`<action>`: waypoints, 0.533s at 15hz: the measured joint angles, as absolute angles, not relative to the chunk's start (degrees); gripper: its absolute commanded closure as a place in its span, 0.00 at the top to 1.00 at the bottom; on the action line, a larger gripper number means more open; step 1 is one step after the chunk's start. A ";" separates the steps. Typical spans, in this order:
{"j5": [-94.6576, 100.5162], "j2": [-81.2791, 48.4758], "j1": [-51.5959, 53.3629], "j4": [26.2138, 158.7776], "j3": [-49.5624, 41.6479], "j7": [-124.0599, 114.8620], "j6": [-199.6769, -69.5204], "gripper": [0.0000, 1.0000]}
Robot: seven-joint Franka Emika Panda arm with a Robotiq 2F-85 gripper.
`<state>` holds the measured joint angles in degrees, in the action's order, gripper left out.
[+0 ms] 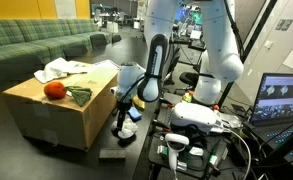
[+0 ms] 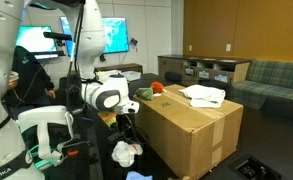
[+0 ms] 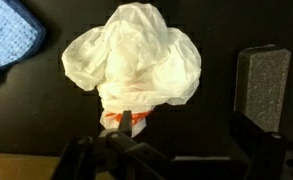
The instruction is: Put the objects on the box onto the table and the objects on the table on to the box
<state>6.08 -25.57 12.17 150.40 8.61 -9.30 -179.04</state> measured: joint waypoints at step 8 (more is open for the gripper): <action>5.93 -29.15 17.93 150.34 3.03 -9.18 -181.48 1.00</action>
<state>5.93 -29.15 17.93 150.34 3.03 -9.18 -181.48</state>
